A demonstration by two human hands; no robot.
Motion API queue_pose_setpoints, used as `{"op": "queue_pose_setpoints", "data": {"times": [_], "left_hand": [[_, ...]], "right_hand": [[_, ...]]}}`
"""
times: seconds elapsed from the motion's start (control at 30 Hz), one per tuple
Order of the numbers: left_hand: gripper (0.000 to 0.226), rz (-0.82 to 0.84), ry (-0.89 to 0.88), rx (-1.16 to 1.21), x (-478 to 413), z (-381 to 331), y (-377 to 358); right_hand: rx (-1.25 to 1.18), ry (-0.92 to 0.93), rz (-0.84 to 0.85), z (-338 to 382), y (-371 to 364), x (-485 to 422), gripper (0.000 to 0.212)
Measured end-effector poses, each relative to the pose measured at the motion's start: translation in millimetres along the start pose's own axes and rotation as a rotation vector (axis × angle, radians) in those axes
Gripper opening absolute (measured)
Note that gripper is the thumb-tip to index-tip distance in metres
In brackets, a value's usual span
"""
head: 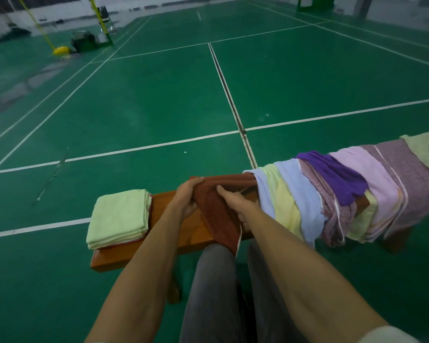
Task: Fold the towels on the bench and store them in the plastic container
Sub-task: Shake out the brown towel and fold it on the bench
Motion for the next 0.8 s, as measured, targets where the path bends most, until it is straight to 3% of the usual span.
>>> {"op": "queue_pose_setpoints", "data": {"times": [0.17,0.33,0.47,0.53,0.6,0.7,0.8], "left_hand": [[0.042,0.017,-0.020,0.087,8,-10,8],[0.068,-0.078,0.023,0.215,4,-3,19],[0.055,-0.160,0.208,0.012,6,16,16],[0.048,-0.037,0.316,-0.151,17,18,-1],[0.054,0.092,0.379,-0.243,26,17,-18],[0.074,0.260,0.397,-0.145,32,15,-45],[0.088,0.305,0.356,0.013,22,17,-57]], "right_hand": [[-0.369,-0.021,0.014,-4,-4,0,0.074],[-0.733,-0.103,0.052,-14,-17,4,0.063],[-0.555,-0.093,0.036,-7,-28,13,0.035],[-0.472,-0.076,0.010,3,-30,13,0.037],[-0.418,-0.068,0.010,15,-33,13,0.045],[-0.323,-0.058,0.031,28,-29,15,0.052],[-0.287,-0.095,0.072,35,-20,26,0.043]]}}
Point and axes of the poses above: each hand's wrist, its own x-axis away from the middle knuckle, its own y-axis out of the back of the hand, z = x × y, the point moved 8 cm from there along -x, towards the middle knuckle, and after that the axes turned 15 degrees about -x, right-handed, at the moved point
